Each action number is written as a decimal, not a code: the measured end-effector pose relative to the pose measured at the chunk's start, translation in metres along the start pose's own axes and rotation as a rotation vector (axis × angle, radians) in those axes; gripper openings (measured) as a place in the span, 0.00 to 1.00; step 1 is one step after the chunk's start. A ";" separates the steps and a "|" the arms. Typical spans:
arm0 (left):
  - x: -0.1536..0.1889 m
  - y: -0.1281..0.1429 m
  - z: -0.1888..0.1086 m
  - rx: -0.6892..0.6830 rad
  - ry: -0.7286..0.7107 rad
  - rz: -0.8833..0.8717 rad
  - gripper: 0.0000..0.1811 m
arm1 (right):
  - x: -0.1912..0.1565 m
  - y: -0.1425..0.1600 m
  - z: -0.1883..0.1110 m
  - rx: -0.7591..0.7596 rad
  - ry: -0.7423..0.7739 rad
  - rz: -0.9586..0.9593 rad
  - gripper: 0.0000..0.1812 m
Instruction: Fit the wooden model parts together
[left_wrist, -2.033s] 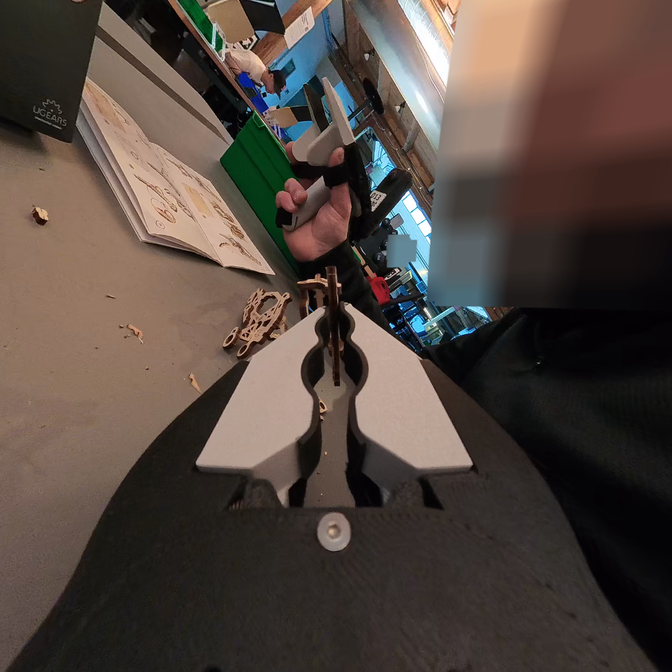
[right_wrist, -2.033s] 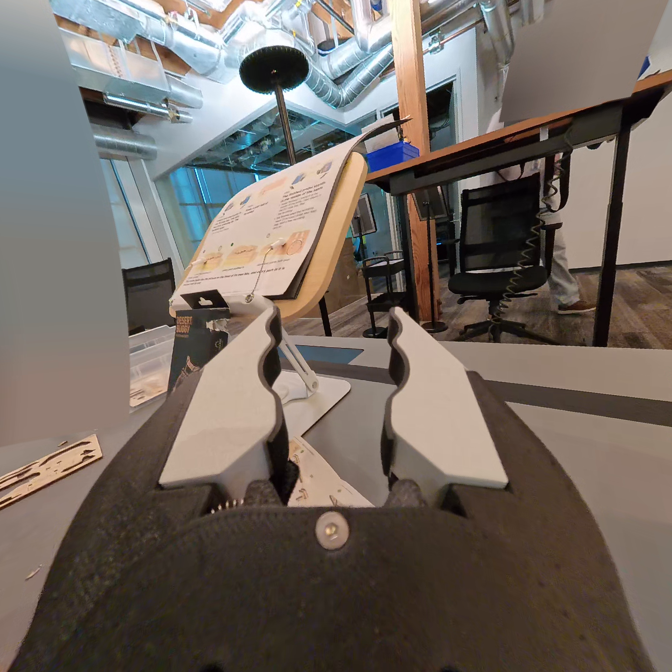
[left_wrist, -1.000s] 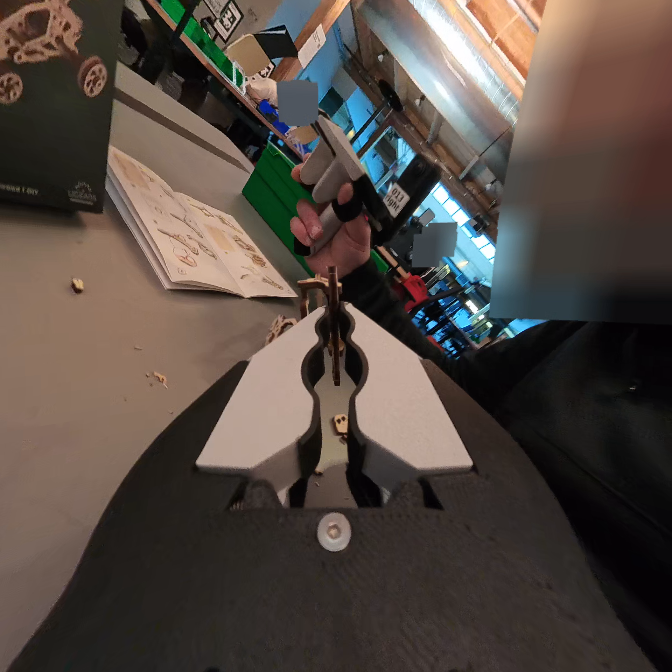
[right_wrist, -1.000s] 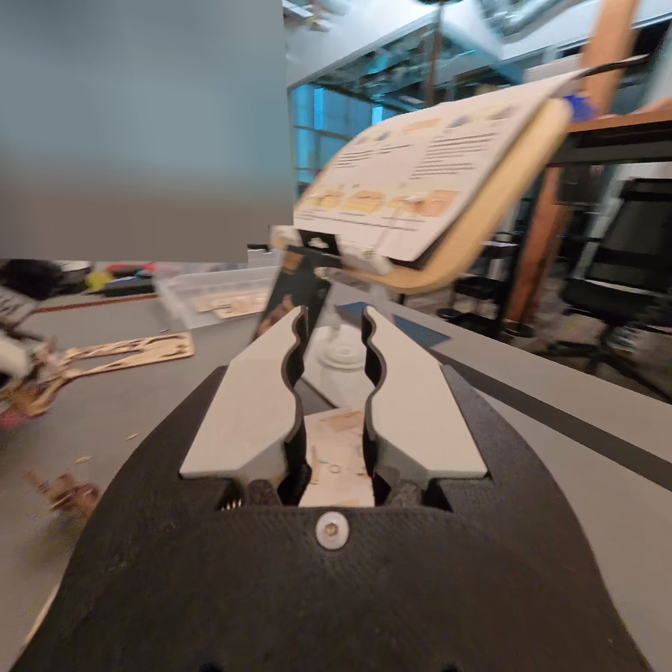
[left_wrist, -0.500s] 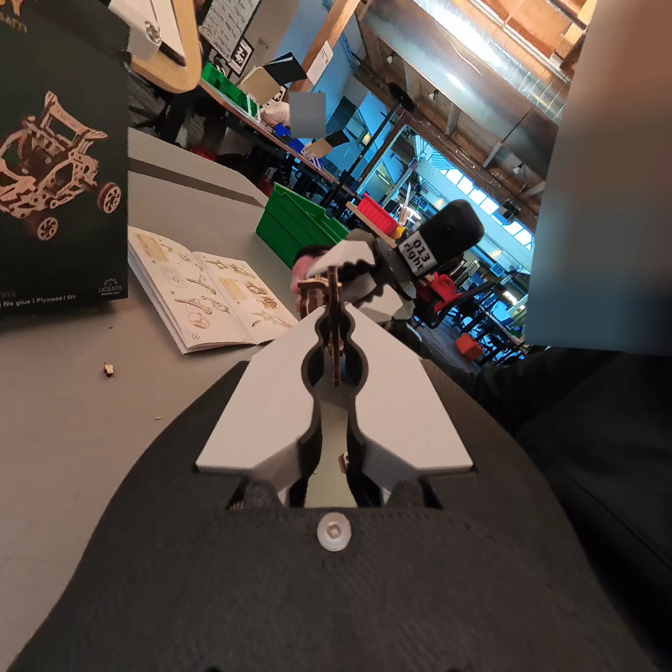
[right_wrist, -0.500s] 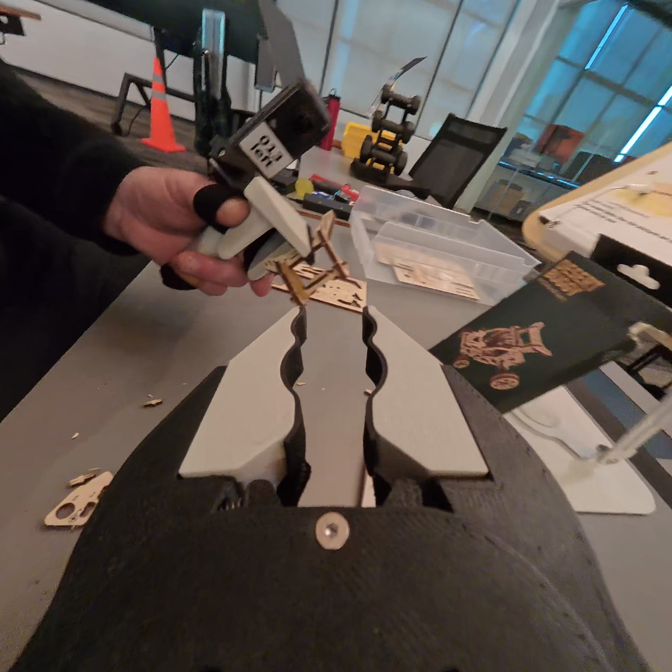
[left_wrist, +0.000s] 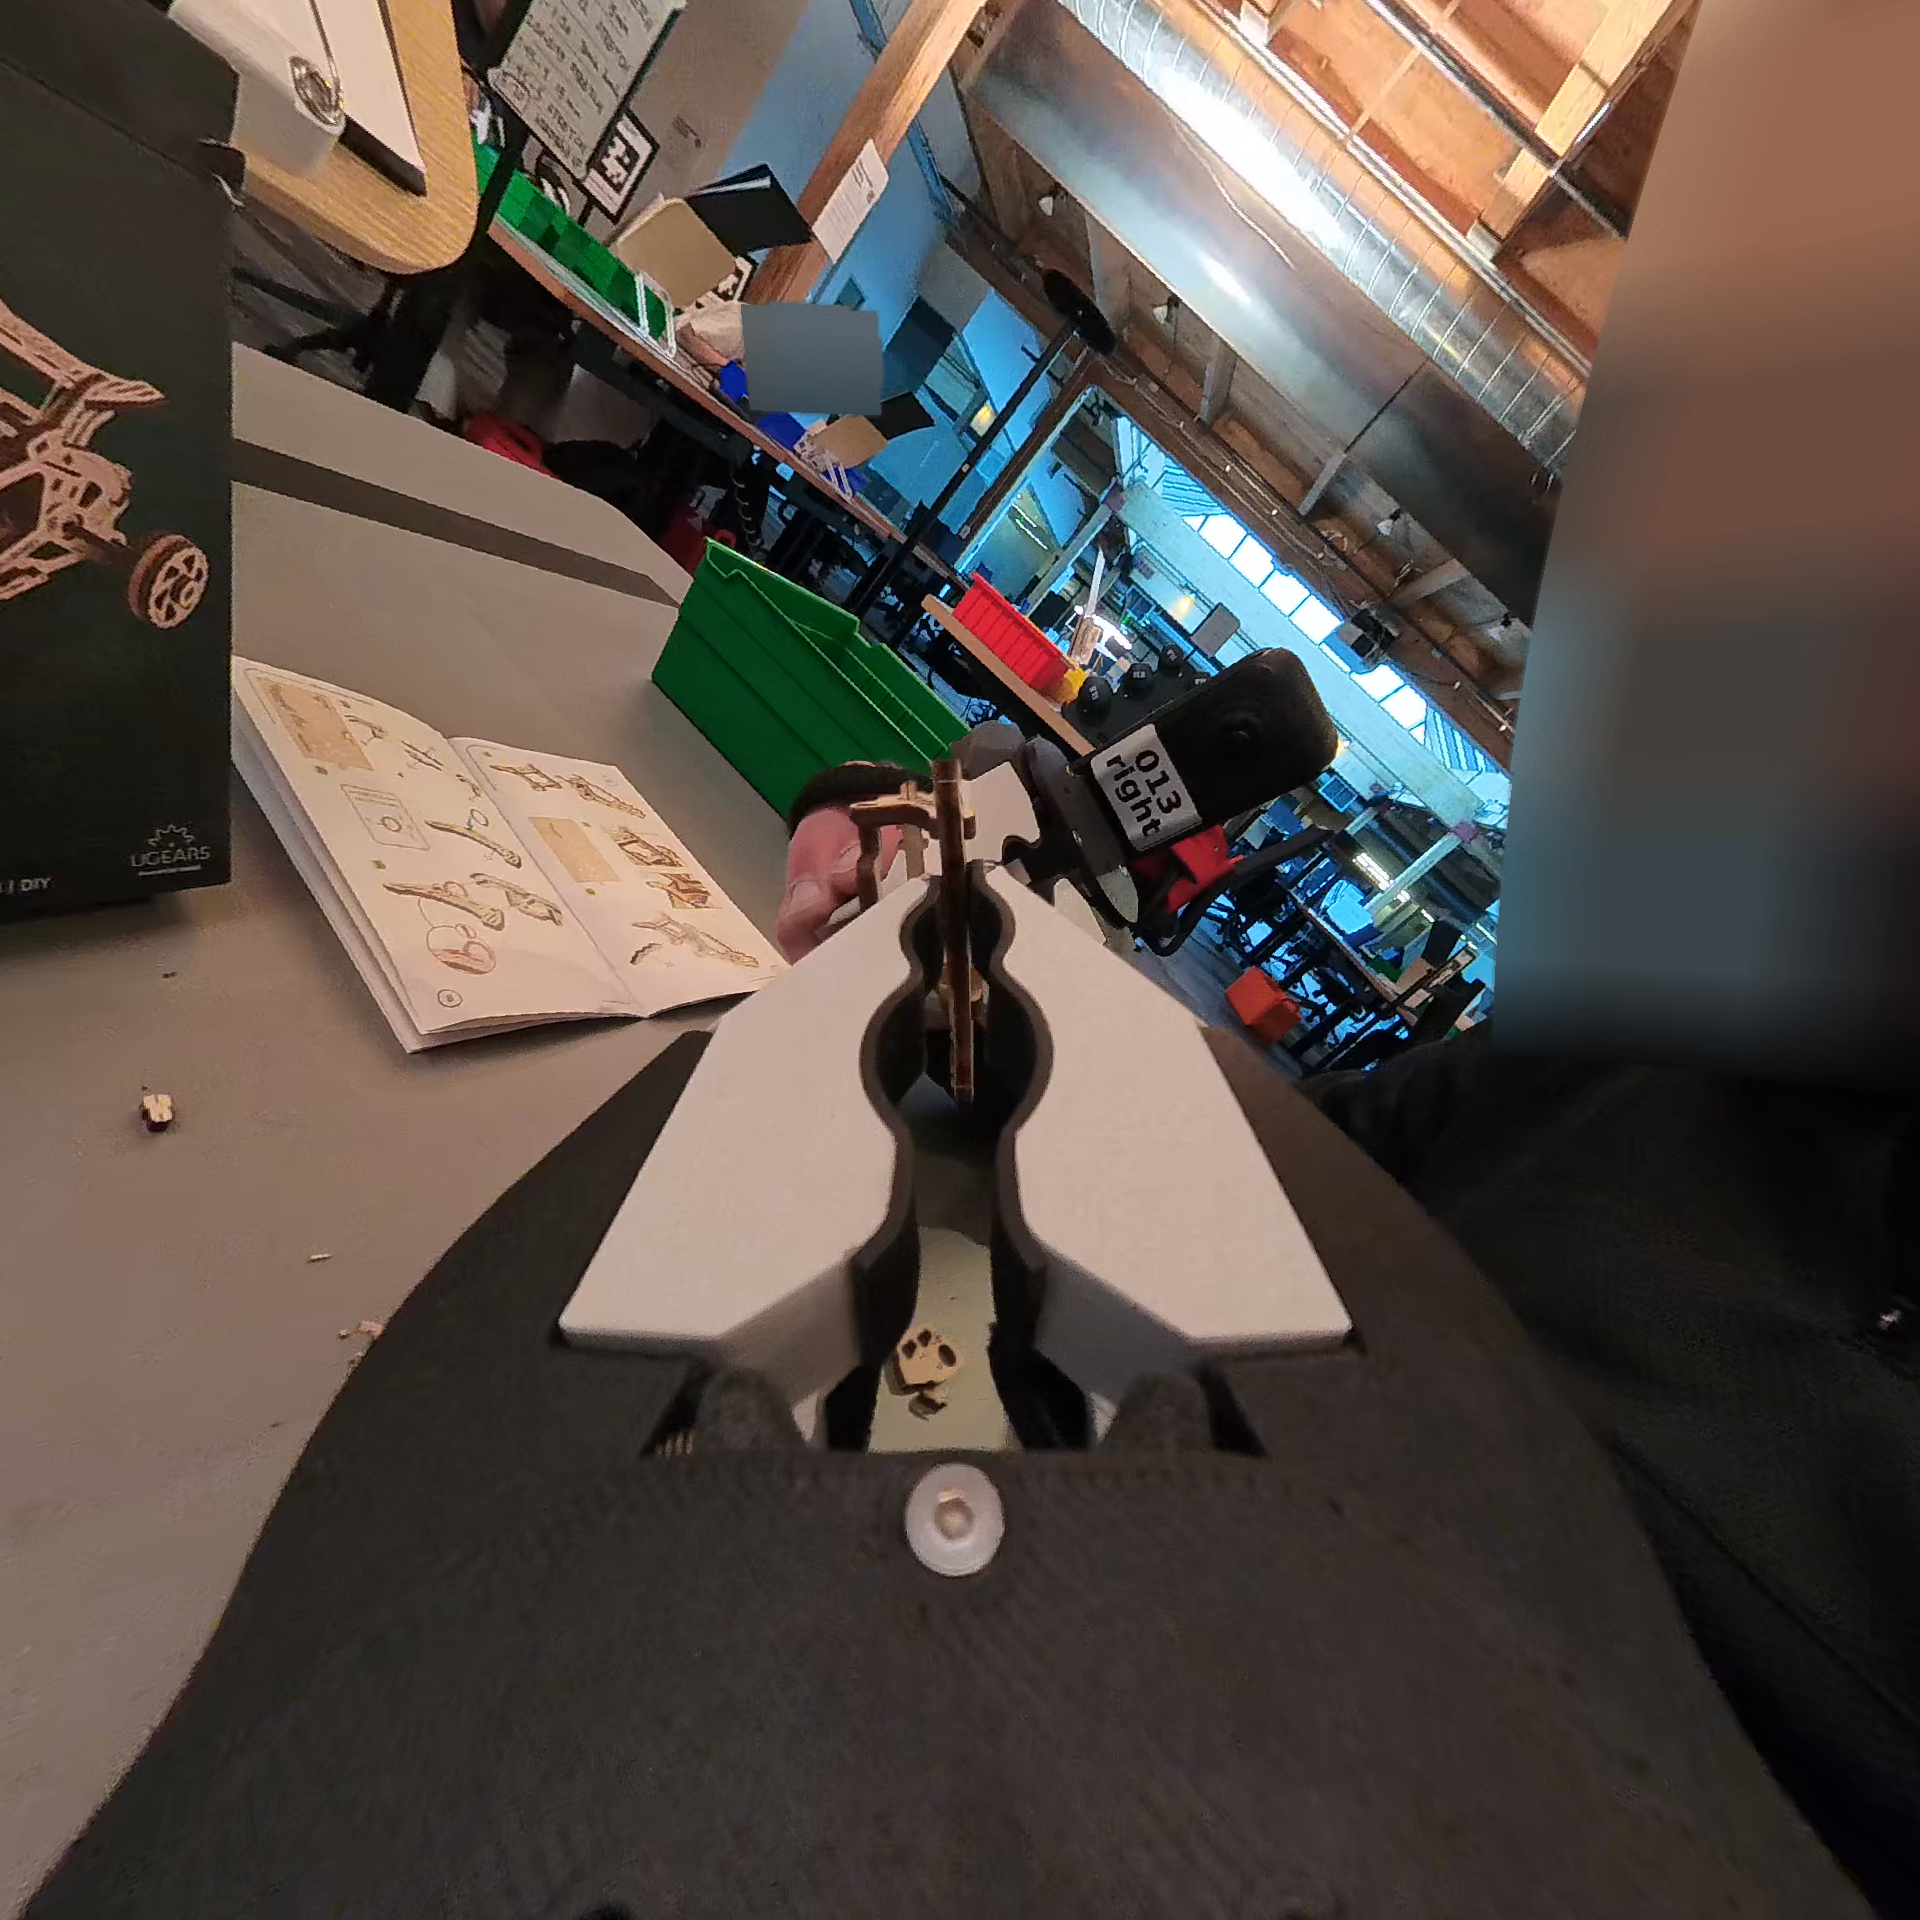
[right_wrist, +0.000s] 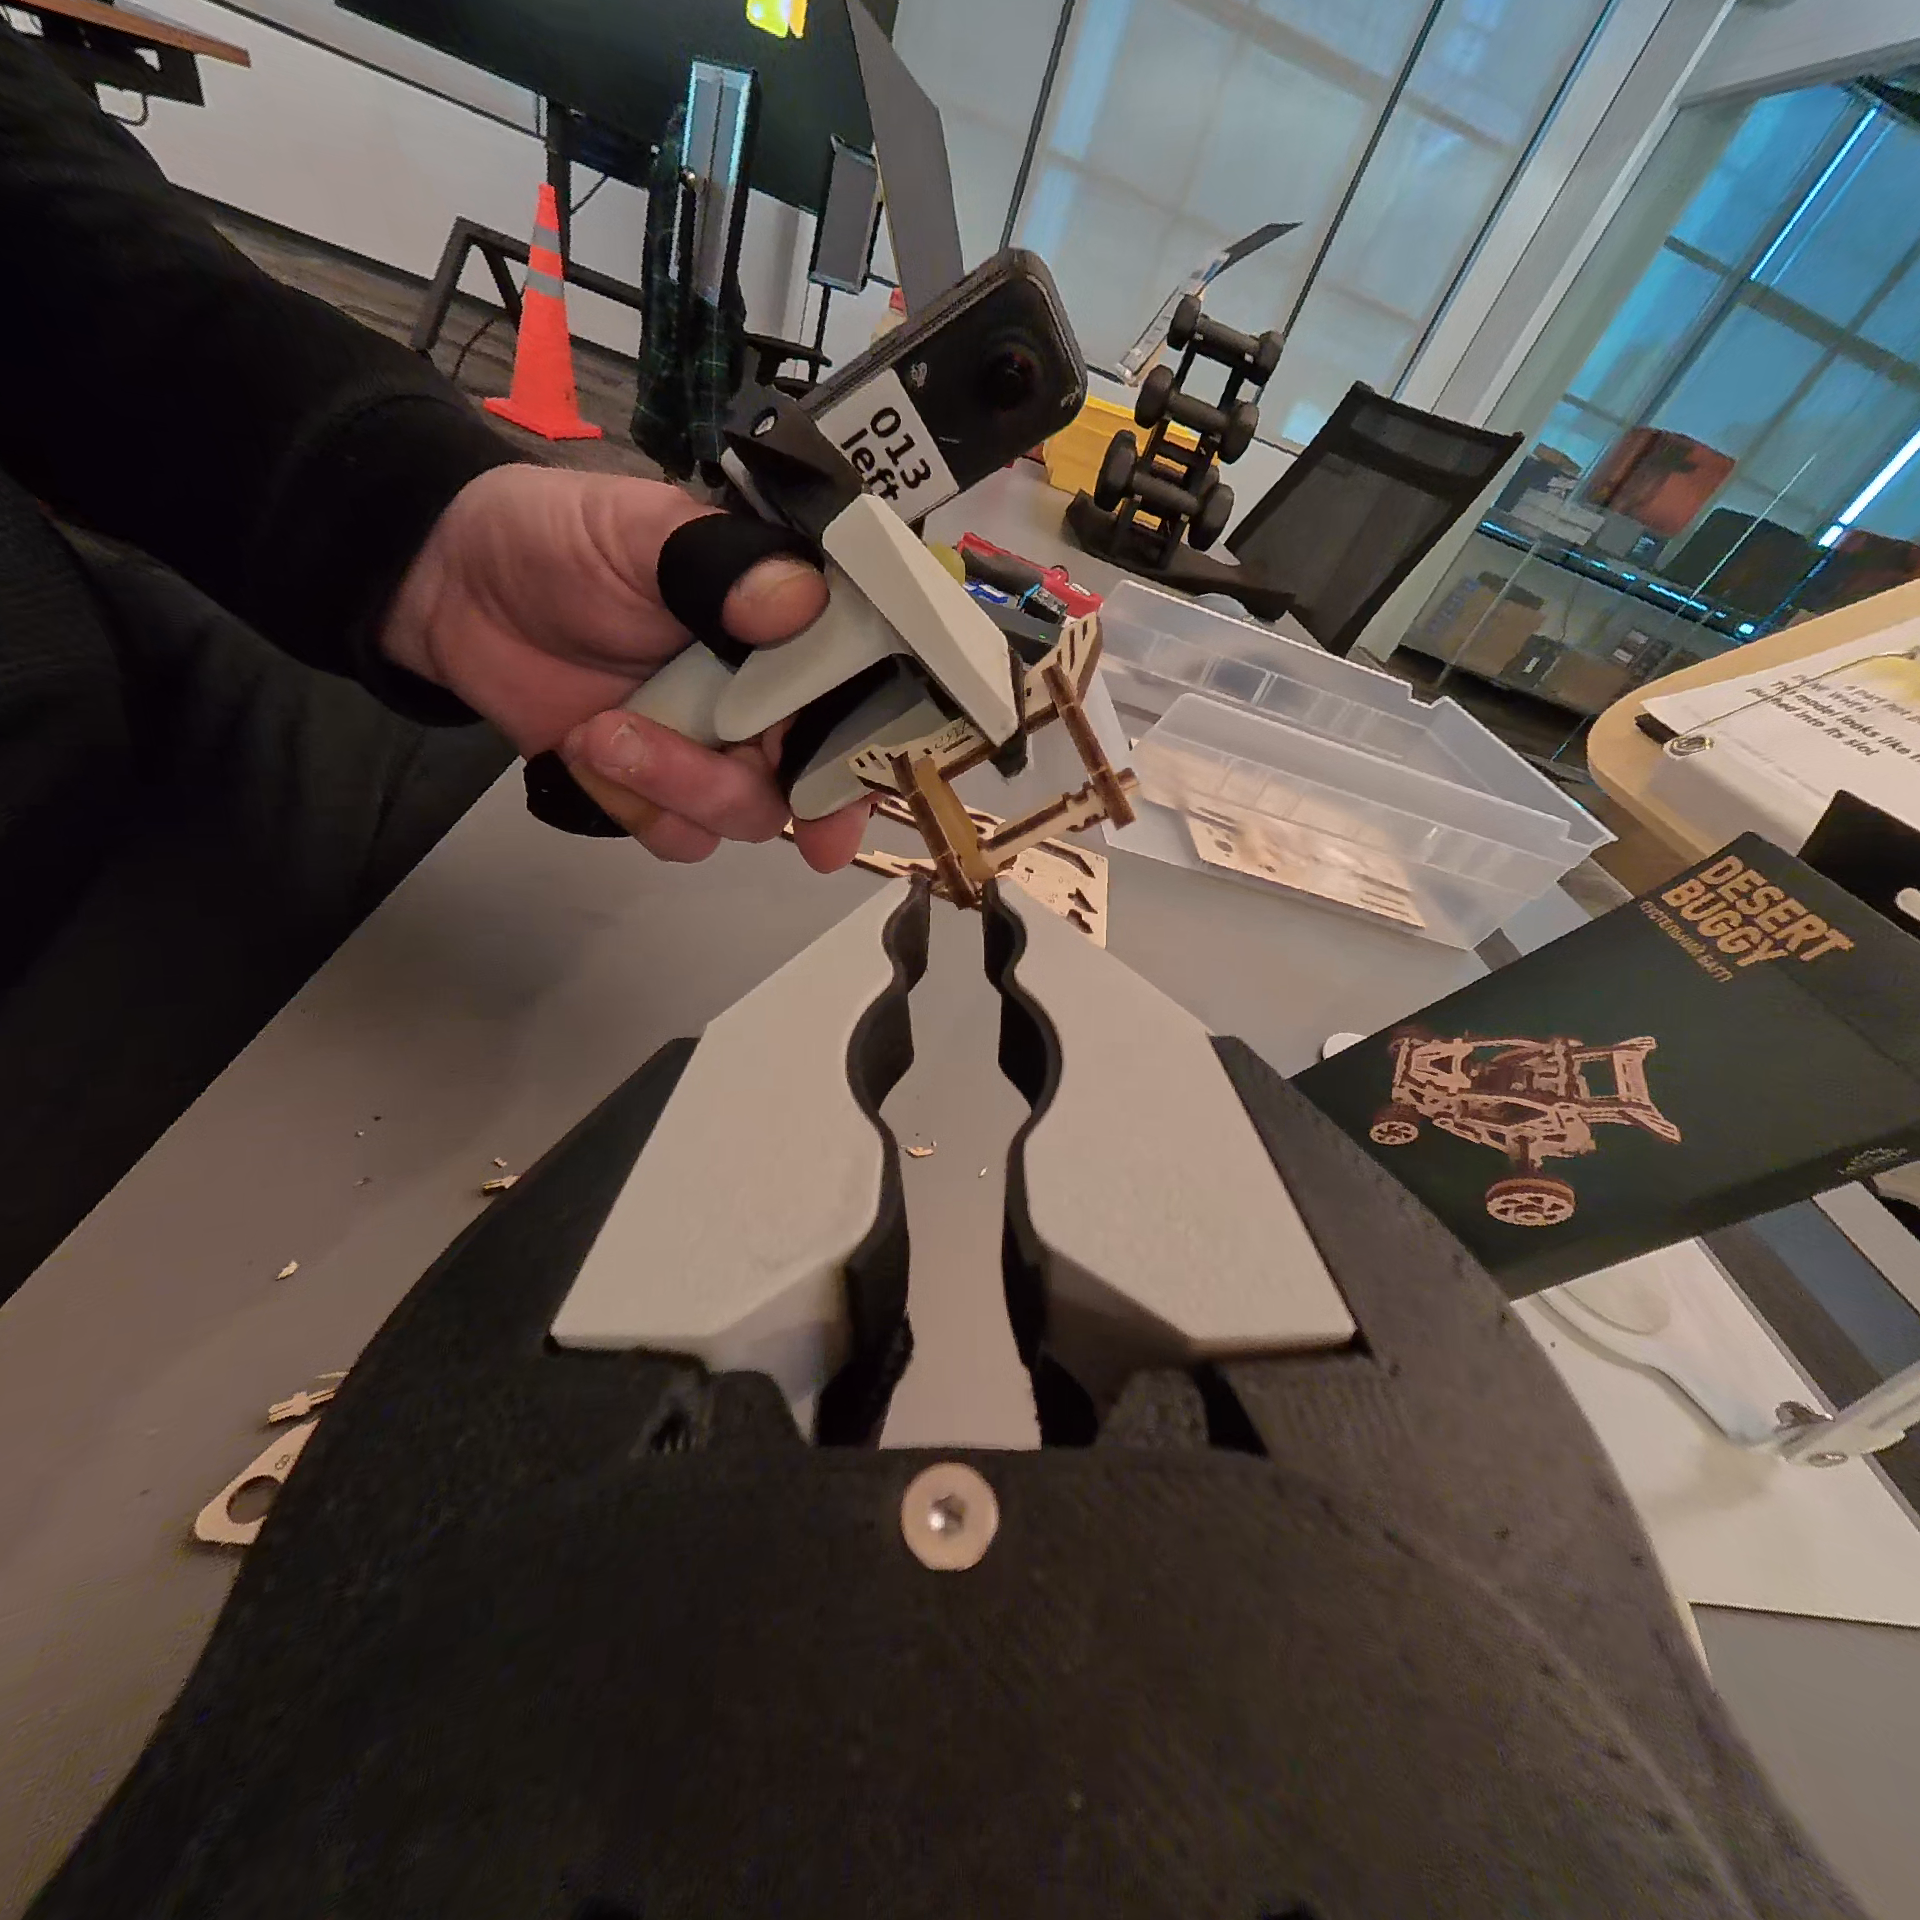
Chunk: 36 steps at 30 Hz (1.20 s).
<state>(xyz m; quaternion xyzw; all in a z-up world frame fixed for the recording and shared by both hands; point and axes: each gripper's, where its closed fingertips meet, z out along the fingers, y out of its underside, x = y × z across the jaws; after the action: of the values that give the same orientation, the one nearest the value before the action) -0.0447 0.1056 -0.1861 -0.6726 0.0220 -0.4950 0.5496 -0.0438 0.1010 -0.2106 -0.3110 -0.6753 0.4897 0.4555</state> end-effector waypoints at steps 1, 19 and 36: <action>0.001 -0.001 0.000 0.003 0.007 -0.008 0.00 | 0.000 -0.001 0.000 0.003 0.001 -0.001 0.04; -0.001 0.004 -0.005 0.027 0.103 -0.133 0.00 | 0.001 -0.003 0.001 -0.026 0.052 -0.079 0.04; 0.001 -0.006 -0.007 0.114 0.274 -0.325 0.01 | 0.004 -0.015 0.000 0.003 0.109 -0.108 0.01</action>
<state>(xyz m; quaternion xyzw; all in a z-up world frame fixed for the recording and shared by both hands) -0.0521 0.1029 -0.1819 -0.5616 -0.0403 -0.6642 0.4918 -0.0450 0.0995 -0.1952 -0.2995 -0.6648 0.4476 0.5178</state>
